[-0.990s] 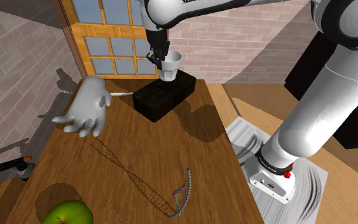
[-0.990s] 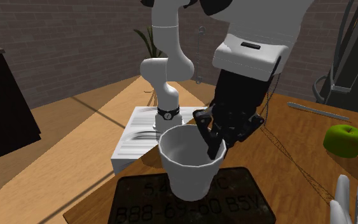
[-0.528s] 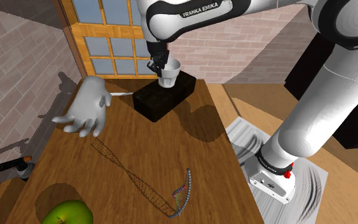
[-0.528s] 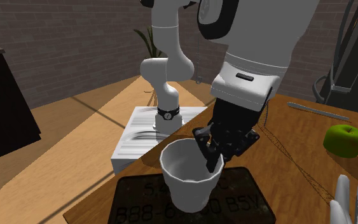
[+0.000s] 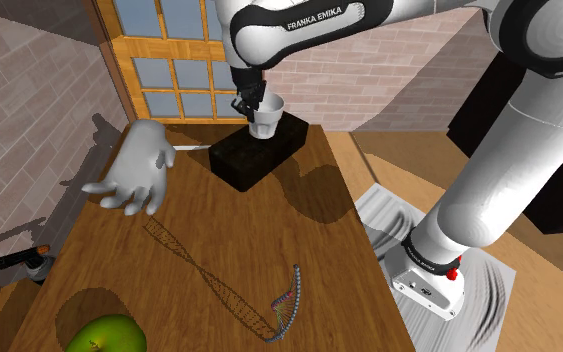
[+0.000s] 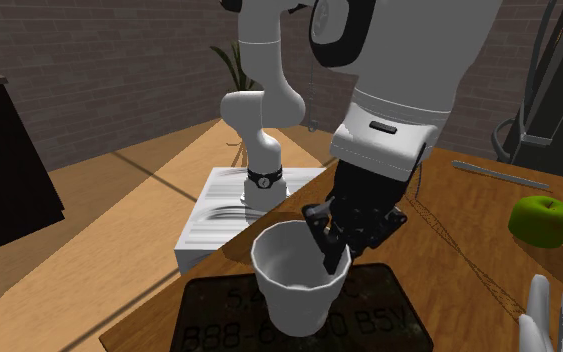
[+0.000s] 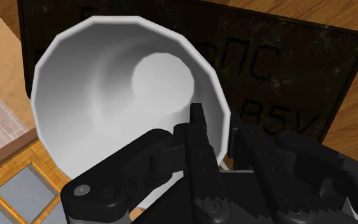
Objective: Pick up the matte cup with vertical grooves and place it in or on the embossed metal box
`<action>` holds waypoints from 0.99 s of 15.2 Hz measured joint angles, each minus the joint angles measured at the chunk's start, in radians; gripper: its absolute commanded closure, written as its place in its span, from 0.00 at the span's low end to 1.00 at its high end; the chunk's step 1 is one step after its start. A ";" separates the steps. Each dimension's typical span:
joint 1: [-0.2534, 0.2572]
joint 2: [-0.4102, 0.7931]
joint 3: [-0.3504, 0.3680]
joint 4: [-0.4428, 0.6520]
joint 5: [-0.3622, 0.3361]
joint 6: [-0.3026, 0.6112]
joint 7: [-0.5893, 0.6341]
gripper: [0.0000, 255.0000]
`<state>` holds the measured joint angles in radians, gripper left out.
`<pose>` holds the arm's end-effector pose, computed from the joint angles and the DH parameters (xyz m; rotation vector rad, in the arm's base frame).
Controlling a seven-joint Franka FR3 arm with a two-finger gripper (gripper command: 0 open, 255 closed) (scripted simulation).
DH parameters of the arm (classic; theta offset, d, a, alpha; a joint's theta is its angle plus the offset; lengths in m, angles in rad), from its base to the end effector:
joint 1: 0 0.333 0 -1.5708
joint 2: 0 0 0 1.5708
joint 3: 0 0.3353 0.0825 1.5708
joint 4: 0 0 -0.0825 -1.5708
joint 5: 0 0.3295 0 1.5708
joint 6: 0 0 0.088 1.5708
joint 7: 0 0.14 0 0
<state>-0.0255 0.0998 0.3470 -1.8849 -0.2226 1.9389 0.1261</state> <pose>0.5133 0.1424 0.4621 2.9365 0.4121 0.0011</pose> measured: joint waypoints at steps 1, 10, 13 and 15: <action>0.000 0.000 0.000 0.000 0.000 0.000 0.000 0.00; 0.005 -0.019 0.006 0.072 0.013 -0.088 -0.011 0.00; 0.009 -0.018 0.009 0.101 0.014 -0.117 -0.010 0.00; 0.010 -0.018 0.009 0.104 0.014 -0.120 -0.010 0.00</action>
<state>-0.0159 0.0821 0.3564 -1.7808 -0.2082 1.8185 0.1161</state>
